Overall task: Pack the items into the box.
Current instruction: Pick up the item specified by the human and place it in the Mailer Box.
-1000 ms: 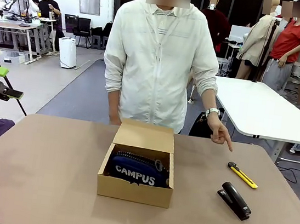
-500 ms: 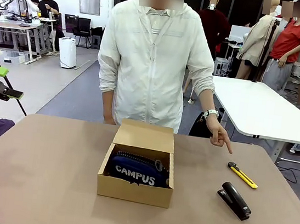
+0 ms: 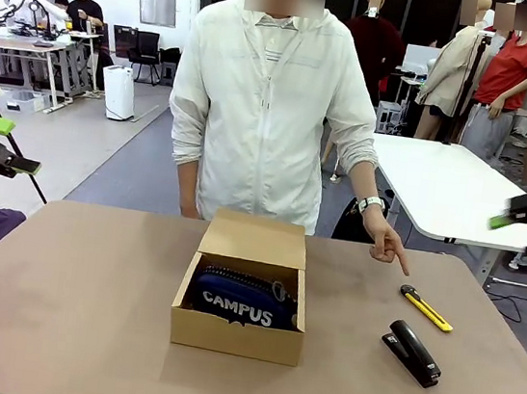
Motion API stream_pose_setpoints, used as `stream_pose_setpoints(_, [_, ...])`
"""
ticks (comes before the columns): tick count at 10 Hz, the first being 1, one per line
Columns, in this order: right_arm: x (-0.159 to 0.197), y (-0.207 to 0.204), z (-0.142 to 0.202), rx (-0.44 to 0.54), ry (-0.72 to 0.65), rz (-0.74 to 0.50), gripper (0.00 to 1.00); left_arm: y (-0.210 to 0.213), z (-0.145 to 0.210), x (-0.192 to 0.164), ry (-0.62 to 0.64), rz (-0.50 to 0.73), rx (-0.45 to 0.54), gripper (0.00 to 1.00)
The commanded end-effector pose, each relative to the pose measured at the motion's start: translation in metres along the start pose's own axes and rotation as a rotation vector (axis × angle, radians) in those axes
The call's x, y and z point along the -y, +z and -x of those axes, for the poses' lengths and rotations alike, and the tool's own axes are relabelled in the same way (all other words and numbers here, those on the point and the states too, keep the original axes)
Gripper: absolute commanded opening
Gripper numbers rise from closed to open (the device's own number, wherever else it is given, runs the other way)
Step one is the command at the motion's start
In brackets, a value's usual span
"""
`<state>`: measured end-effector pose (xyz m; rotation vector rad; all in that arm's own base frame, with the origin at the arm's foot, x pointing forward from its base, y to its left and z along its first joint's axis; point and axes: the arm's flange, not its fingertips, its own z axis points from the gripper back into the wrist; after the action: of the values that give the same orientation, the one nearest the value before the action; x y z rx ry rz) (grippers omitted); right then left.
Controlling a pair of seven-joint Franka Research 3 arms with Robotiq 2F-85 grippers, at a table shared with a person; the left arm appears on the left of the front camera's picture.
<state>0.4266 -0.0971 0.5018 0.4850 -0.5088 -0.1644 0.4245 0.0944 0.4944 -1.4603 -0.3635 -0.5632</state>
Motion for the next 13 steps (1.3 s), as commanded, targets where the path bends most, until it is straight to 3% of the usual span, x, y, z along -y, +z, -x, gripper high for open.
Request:
stream_pose_setpoints(1, [-0.004, -0.038, -0.018, -0.281, 0.252, 0.395, 1.0, 0.003, 0.002, 0.001, -0.016, 0.007, -0.015, 1.0])
stream_pose_setpoints(4, [-0.029, -0.098, 0.003, -0.36, 0.364, 0.394, 1.0, 0.003, 0.002, 0.001, -0.016, 0.007, -0.015, 1.0])
stream_pose_setpoints(5, [-0.029, -0.081, 0.005, -0.315, 0.335, 0.352, 1.0, 0.003, 0.002, 0.001, -0.016, 0.007, -0.015, 1.0])
stream_pose_setpoints(6, [-0.017, -0.102, 0.006, -0.329, 0.315, 0.382, 1.0, 0.003, 0.002, 0.001, -0.016, 0.007, -0.015, 1.0])
stream_pose_setpoints(8, [-0.024, -0.102, 0.008, -0.347, 0.345, 0.382, 1.0, 0.003, 0.002, 0.001, -0.016, 0.007, -0.015, 1.0])
stream_pose_setpoints(9, [-0.028, -0.13, 0.003, -0.388, 0.319, 0.455, 1.0, 0.003, 0.002, 0.001, -0.016, 0.007, -0.015, 1.0])
stream_pose_setpoints(13, [-0.02, -0.214, -0.011, -0.519, 0.269, 0.49, 1.0, 0.003, 0.002, 0.001, -0.016, 0.007, -0.015, 1.0])
